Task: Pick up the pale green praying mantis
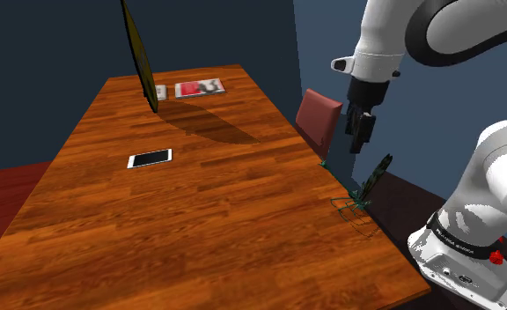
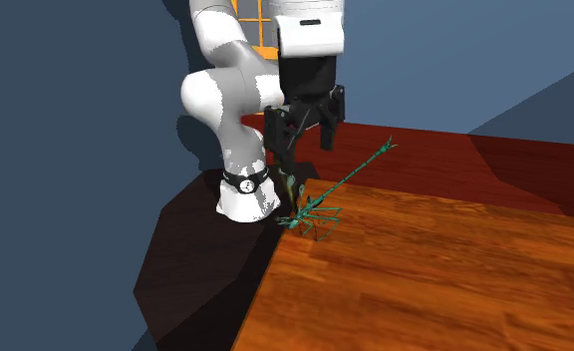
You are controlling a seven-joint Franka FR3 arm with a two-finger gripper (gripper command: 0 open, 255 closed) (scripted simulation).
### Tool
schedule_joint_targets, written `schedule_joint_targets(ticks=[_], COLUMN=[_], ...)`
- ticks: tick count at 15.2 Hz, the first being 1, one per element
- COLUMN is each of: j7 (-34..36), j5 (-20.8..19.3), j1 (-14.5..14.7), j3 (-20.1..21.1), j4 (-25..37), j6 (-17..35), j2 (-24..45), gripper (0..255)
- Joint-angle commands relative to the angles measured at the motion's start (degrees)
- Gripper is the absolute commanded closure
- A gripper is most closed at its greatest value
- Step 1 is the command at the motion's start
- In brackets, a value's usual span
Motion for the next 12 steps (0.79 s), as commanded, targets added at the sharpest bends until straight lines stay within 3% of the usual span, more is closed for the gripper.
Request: schedule_joint_targets(ticks=[1,7,12], j7=[-4.9,-18.4,-19.1], j5=[0.4,1.4,1.6], j1=[2.9,11.6,11.9], j3=[-0.3,-1.3,-1.4], j4=[-3.1,-12.2,-14.4], j6=[2.9,10.6,15.2], j2=[0.1,0.0,2.4], gripper=[0,0,0])
